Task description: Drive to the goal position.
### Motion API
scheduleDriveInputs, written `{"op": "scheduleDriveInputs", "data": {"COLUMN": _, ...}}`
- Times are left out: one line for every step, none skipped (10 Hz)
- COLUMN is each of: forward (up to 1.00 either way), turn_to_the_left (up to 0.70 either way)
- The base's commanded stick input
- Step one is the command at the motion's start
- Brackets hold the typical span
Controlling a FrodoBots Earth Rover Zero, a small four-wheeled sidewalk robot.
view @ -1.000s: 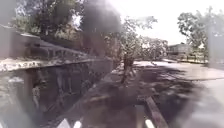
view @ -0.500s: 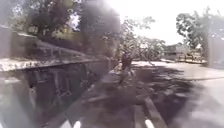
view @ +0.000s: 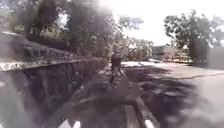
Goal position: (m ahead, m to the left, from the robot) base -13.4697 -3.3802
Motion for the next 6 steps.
{"op": "scheduleDriveInputs", "data": {"forward": 0.0, "turn_to_the_left": -0.85}}
{"op": "scheduleDriveInputs", "data": {"forward": 0.0, "turn_to_the_left": -0.85}}
{"op": "scheduleDriveInputs", "data": {"forward": 0.0, "turn_to_the_left": -0.85}}
{"op": "scheduleDriveInputs", "data": {"forward": 0.0, "turn_to_the_left": -0.85}}
{"op": "scheduleDriveInputs", "data": {"forward": 0.0, "turn_to_the_left": -0.85}}
{"op": "scheduleDriveInputs", "data": {"forward": 0.0, "turn_to_the_left": -0.85}}
